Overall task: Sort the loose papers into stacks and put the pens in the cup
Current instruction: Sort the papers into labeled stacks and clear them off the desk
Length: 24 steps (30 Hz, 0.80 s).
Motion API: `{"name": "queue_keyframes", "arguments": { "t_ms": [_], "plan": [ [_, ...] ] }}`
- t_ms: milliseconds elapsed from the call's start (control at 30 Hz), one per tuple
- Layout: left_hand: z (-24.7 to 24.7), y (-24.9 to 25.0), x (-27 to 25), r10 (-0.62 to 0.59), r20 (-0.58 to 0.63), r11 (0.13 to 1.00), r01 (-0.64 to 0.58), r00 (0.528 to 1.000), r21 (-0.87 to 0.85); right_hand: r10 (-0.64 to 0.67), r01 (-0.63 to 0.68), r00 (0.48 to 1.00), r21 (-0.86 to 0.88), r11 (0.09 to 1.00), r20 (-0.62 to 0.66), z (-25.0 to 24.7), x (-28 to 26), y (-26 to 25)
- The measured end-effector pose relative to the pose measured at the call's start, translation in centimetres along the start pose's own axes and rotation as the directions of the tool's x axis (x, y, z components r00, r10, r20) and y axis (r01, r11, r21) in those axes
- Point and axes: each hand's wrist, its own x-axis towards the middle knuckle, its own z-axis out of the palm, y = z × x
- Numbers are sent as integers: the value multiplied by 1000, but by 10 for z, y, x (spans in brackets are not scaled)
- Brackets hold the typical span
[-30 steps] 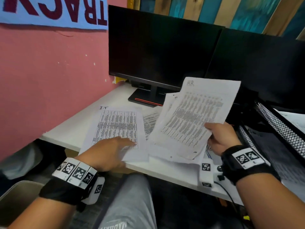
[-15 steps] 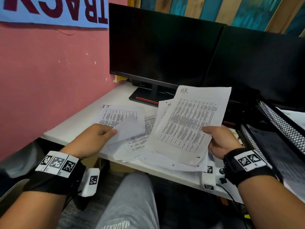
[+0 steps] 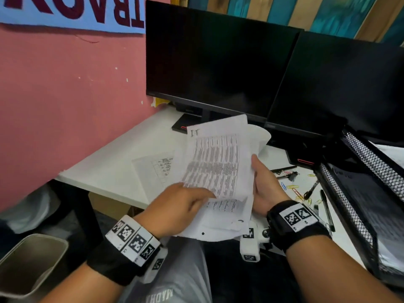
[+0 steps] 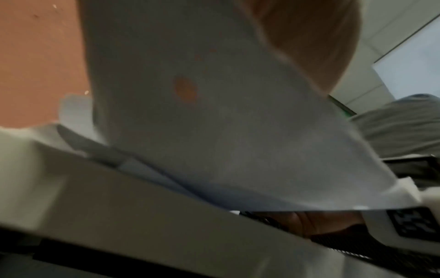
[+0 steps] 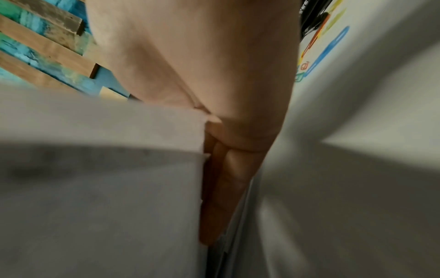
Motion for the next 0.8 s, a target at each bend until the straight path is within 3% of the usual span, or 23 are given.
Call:
{"name": "queue_keyframes", "arguments": {
  "t_ms": [100, 233, 467, 567, 667, 800],
  "plan": [
    [3, 7, -1, 23, 53, 998, -20, 998, -57, -4, 12, 998, -129, 992, 61, -2, 0, 0],
    [-9, 9, -1, -53, 86, 985, 67, 995, -158, -93, 100, 995, -326, 940, 37, -9, -3, -10],
    [-32, -22, -4, -261, 181, 964, 267, 948, -13, -299, 293, 954, -186, 938, -2, -38, -15, -62],
    [-33, -30, -5, -292, 258, 956, 275, 921, 102, -348, 335, 932, -119, 934, -103, -56, -24, -84],
    [-34, -39, -4, -318, 249, 942, 274, 915, 195, -339, 327, 918, -91, 941, -205, -77, -28, -96],
    [-43, -51, -4, -344, 219, 939, 338, 913, 68, -303, 290, 930, -89, 953, -210, -87, -34, -93]
  ]
}}
